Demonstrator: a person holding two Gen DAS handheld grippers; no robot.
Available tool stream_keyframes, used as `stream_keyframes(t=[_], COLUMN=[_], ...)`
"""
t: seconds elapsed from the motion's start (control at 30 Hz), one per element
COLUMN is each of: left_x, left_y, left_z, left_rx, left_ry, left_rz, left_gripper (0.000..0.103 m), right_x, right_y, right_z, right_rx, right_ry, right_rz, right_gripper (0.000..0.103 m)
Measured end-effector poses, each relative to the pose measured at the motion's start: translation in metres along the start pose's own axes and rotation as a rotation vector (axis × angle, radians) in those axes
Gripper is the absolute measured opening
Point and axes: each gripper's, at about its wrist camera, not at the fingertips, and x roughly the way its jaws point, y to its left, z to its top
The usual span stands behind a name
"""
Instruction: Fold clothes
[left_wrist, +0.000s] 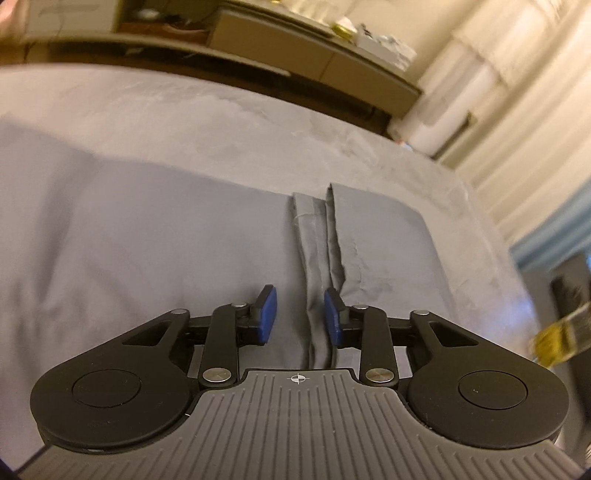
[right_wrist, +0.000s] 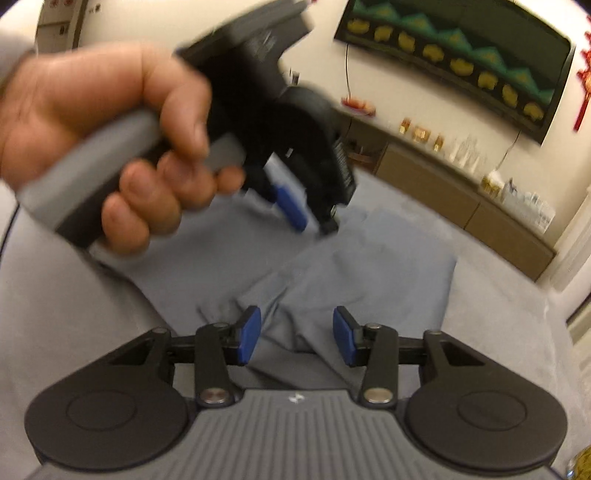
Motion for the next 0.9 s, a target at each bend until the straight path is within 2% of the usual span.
stream_keyframes(t=[0.03,0.07,0.1,0.13,0.2,0.3,0.37,0.43,0.47,0.5,0.57,0.63,0.7,0.77,0.9], left_x=[0.001,0.001,0.001,0.002,0.002,0.002,0.002,0.002,0.001,0.001,0.001,0.001,0.001,0.001,0.001], left_y=[-0.005,-0.008,-0.01,-0.01,-0.008,-0.002,0.001,0.0,0.0,-0.001,-0.004,-0.005,-0.005,-0.005,0.001], left_z=[0.0,0.001,0.001,0.001,0.002,0.004,0.005,0.004,0.004,0.004,0.004,0.004,0.005,0.005,0.006], left_rx=[0.032,0.06,0.074,0.079,0.066,0.034,0.023,0.024,0.027,0.032,0.047,0.061,0.06,0.054,0.003], left_ry=[0.001,0.002,0.002,0.003,0.004,0.009,0.01,0.007,0.006,0.006,0.01,0.015,0.017,0.017,0.013], left_rz=[0.017,0.033,0.045,0.051,0.046,0.025,0.012,0.01,0.011,0.015,0.021,0.024,0.022,0.019,-0.007], left_gripper=[0.017,0.017,0.017,0.017,0.017,0.015,0.014,0.014,0.014,0.014,0.015,0.015,0.015,0.015,0.015], right_x=[0.001,0.002,0.002,0.003,0.001,-0.004,-0.008,-0.008,-0.006,-0.004,-0.004,0.001,0.005,0.005,-0.018], right_y=[-0.003,-0.006,-0.008,-0.008,-0.006,-0.01,-0.009,-0.005,-0.001,0.003,0.014,0.014,0.012,0.013,0.021], right_z=[0.0,0.001,0.003,0.004,0.004,0.001,-0.001,-0.002,-0.003,-0.003,-0.001,0.004,0.006,0.006,0.011], right_rx=[0.018,0.039,0.056,0.051,0.023,0.03,0.036,0.048,0.043,0.038,0.002,0.0,0.016,0.012,-0.023], right_ry=[0.0,0.011,0.025,0.042,0.051,0.047,0.02,-0.002,-0.01,-0.019,-0.045,-0.037,-0.023,-0.013,-0.031], right_rz=[0.014,0.042,0.07,0.072,0.074,0.131,0.144,0.121,0.112,0.103,0.059,0.03,0.034,0.033,0.096], right_gripper=[0.039,0.026,0.006,0.001,0.0,0.0,0.002,0.017,0.034,0.04,0.04,0.034,0.007,0.005,0.003])
